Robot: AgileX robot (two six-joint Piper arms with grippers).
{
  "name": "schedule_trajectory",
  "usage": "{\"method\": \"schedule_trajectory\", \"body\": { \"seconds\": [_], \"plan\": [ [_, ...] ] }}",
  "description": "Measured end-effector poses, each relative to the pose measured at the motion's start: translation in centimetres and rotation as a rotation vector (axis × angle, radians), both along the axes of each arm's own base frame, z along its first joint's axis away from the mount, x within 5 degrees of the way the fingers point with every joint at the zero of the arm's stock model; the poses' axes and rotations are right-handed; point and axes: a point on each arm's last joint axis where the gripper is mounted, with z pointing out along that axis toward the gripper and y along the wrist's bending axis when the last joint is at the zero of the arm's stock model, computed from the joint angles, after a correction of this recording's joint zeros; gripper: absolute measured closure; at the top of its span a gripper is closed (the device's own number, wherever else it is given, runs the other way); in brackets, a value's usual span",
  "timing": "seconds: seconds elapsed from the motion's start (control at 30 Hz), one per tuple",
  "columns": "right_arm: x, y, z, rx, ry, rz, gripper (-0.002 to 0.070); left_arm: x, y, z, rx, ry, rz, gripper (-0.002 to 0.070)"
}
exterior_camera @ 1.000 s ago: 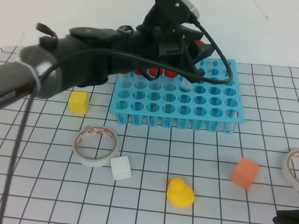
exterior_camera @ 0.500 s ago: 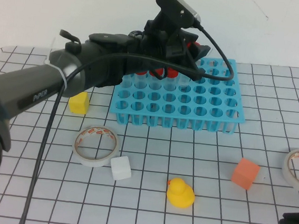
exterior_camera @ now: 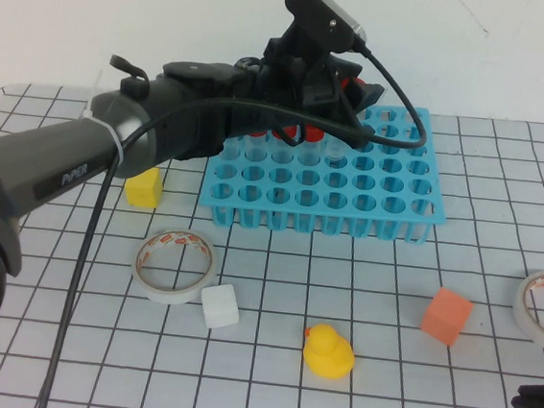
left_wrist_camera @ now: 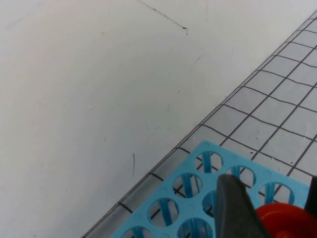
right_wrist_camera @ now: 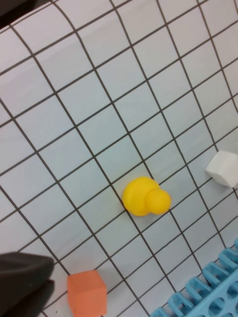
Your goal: Place the test tubes
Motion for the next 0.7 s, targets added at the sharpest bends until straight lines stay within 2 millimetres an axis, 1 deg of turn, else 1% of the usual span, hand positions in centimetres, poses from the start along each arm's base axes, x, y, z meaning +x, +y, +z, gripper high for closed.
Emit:
{"method": "schedule_trajectory", "body": {
  "seconds": [0.17,0.37,0.67,0.7],
  "plan": [
    [0.0,0.0,0.0,-0.002,0.000,-0.001,0.0678,0.1,-0.1,-0.6,-0.010,0.025,0.000,0.0421],
    [0.0,0.0,0.0,-0.002,0.000,-0.001,0.0678,0.6,-0.3,-2.4,-0.006,0.071,0.005,0.0421],
    [0.0,0.0,0.0,-0.001,0.000,-0.003,0.0678,0.6,-0.4,-2.5,-0.016,0.082,0.003,0.0419],
    [0.0,0.0,0.0,-0.001,-0.001,-0.003,0.0678,0.6,-0.4,-2.5,-0.024,0.090,0.006,0.0402]
  ]
}}
